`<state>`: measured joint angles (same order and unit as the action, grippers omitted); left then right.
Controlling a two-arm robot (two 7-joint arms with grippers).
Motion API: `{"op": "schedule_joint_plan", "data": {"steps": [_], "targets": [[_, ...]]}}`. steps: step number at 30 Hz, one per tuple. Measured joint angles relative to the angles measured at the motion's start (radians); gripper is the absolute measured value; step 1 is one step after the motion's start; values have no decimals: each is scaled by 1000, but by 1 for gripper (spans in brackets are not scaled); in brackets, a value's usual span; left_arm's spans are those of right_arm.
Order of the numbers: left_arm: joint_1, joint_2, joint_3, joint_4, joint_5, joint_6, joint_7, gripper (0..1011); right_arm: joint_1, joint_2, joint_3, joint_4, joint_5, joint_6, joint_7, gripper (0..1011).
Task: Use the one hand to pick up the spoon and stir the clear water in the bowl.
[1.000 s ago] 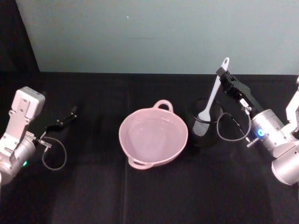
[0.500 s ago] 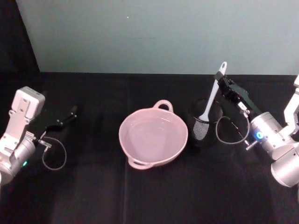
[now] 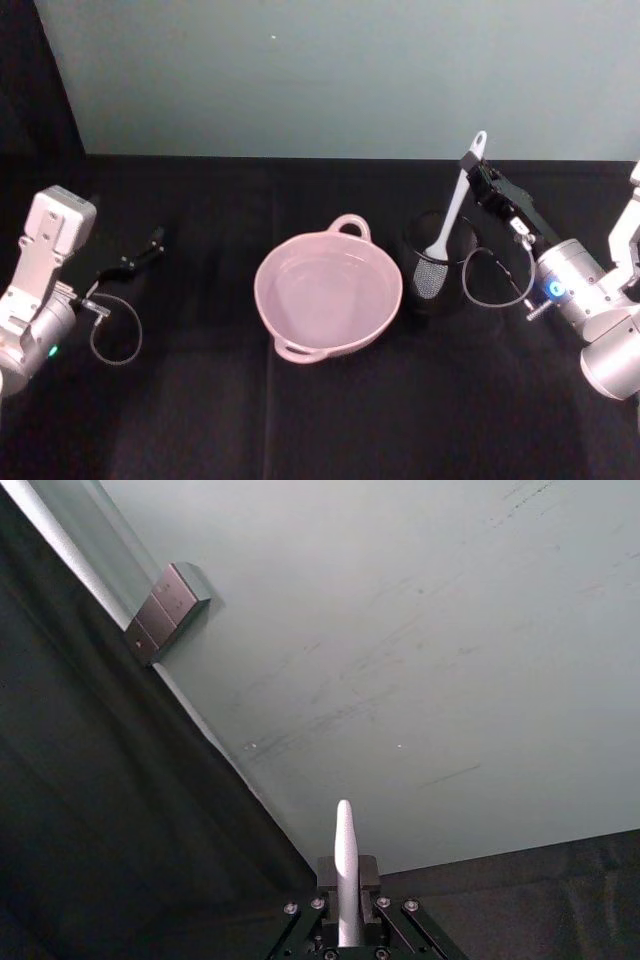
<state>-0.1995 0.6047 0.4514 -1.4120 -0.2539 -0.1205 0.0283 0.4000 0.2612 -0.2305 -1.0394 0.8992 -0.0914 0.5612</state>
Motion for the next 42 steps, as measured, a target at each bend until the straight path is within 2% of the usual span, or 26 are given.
{"op": "schedule_joint_plan", "data": {"steps": [6, 8, 9, 10, 14, 15, 17, 18, 20, 21, 24, 25, 30, 33, 34, 37, 42], "targets": [[0, 0, 0, 0, 0, 0, 0, 1011, 0, 0, 0, -1, 0, -1, -1, 184], [0, 0, 0, 0, 0, 0, 0, 1011, 0, 0, 0, -1, 0, -1, -1, 280], [0, 0, 0, 0, 0, 0, 0, 1011, 0, 0, 0, -1, 0, -1, -1, 280], [0, 0, 0, 0, 0, 0, 0, 1011, 0, 0, 0, -1, 0, -1, -1, 338], [0, 0, 0, 0, 0, 0, 0, 1011, 0, 0, 0, -1, 0, -2, -1, 431], [0, 0, 0, 0, 0, 0, 0, 1011, 0, 0, 0, -2, 0, -2, -1, 488], [0, 0, 0, 0, 0, 0, 0, 1011, 0, 0, 0, -2, 0, -2, -1, 537], [0, 0, 0, 0, 0, 0, 0, 1011, 0, 0, 0, -1, 0, -2, -1, 599], [0, 0, 0, 0, 0, 0, 0, 1011, 0, 0, 0, -1, 0, -2, -1, 632], [0, 0, 0, 0, 0, 0, 0, 1011, 0, 0, 0, -1, 0, -2, -1, 703], [0, 0, 0, 0, 0, 0, 0, 1011, 0, 0, 0, -1, 0, -2, -1, 759], [0, 0, 0, 0, 0, 0, 0, 1011, 0, 0, 0, -2, 0, -2, -1, 813], [0, 0, 0, 0, 0, 0, 0, 1011, 0, 0, 0, -1, 0, -2, -1, 934], [0, 0, 0, 0, 0, 0, 0, 1011, -1, 6, -7, -10, -30, -21, -19, 1002], [0, 0, 0, 0, 0, 0, 0, 1011, -4, 11, -12, -19, -59, -37, -36, 1002], [0, 0, 0, 0, 0, 0, 0, 1011, -9, 19, -19, -35, -99, -57, -64, 1002], [0, 0, 0, 0, 0, 0, 0, 1011, -30, 42, -32, -88, -208, -99, -137, 1002]]}}
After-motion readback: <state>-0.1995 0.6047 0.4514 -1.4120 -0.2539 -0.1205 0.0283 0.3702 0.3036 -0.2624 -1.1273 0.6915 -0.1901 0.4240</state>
